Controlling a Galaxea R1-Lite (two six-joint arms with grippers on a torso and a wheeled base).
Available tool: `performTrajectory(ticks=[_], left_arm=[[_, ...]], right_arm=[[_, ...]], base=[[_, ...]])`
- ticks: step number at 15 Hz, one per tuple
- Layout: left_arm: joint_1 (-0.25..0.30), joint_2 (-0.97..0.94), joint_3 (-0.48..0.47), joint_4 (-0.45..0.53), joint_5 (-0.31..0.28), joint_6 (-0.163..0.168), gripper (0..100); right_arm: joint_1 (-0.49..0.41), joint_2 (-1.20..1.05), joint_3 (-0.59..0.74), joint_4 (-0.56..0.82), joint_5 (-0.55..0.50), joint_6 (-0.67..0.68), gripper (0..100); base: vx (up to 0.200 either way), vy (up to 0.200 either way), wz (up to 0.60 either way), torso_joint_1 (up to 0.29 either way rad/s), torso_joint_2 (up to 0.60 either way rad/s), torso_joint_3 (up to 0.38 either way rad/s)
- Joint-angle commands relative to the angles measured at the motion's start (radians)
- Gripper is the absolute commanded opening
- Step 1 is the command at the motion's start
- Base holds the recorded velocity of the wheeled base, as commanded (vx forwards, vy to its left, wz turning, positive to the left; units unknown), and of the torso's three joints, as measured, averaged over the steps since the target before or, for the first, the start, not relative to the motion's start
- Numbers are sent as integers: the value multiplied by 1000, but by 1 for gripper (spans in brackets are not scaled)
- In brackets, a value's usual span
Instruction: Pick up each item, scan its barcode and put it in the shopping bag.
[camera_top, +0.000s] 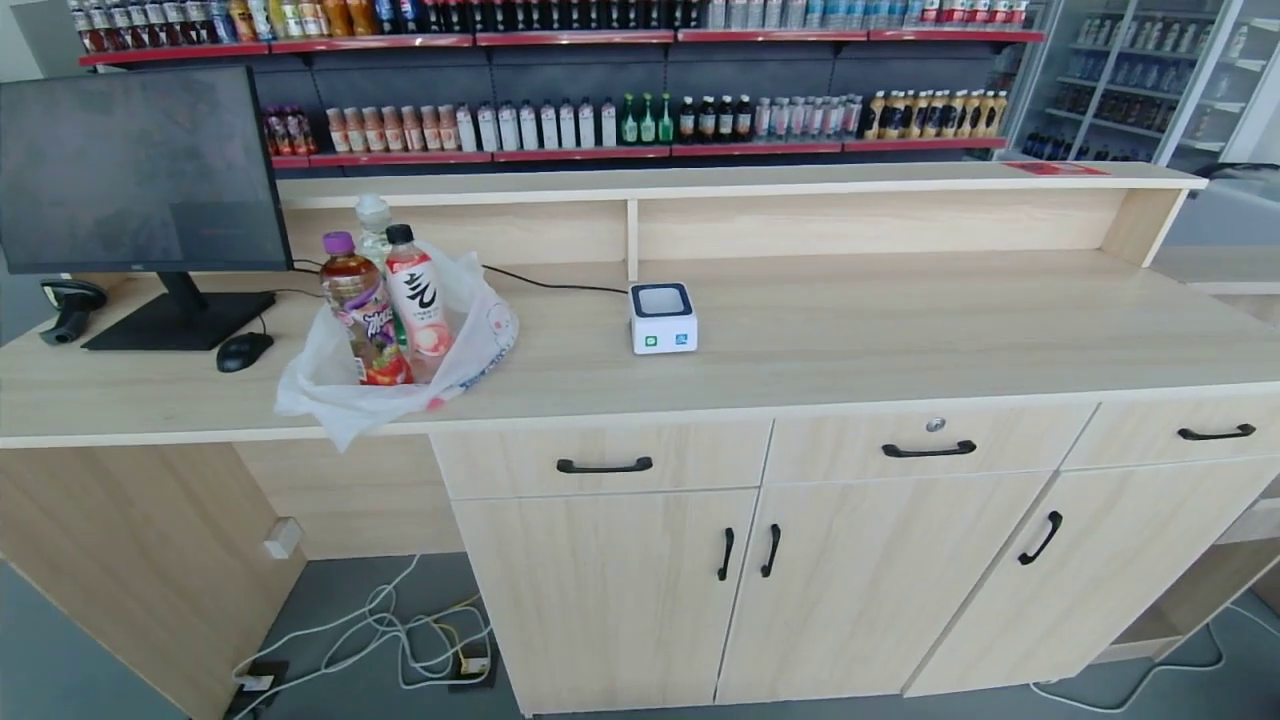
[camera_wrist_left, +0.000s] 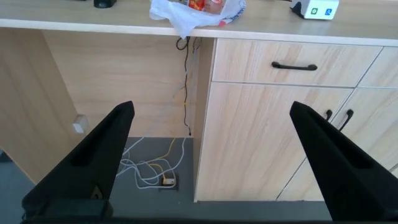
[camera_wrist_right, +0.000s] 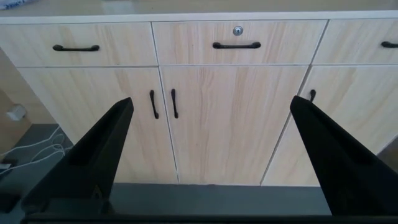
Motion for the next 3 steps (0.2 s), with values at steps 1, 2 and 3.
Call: performTrajectory(ticks=[1, 2, 3], left_arm=[[0, 0, 0, 0, 0, 1, 100], [0, 0, 0, 0, 0, 1, 100], [0, 0, 2, 0, 0, 1, 100]], right_arm=[[0, 2, 0, 0, 1, 2, 100], [0, 2, 0, 0, 1, 3, 100], [0, 2, 0, 0, -1, 6, 100]], base=[[0, 0, 0, 0, 0, 0], [0, 0, 0, 0, 0, 0], [0, 0, 0, 0, 0, 0]])
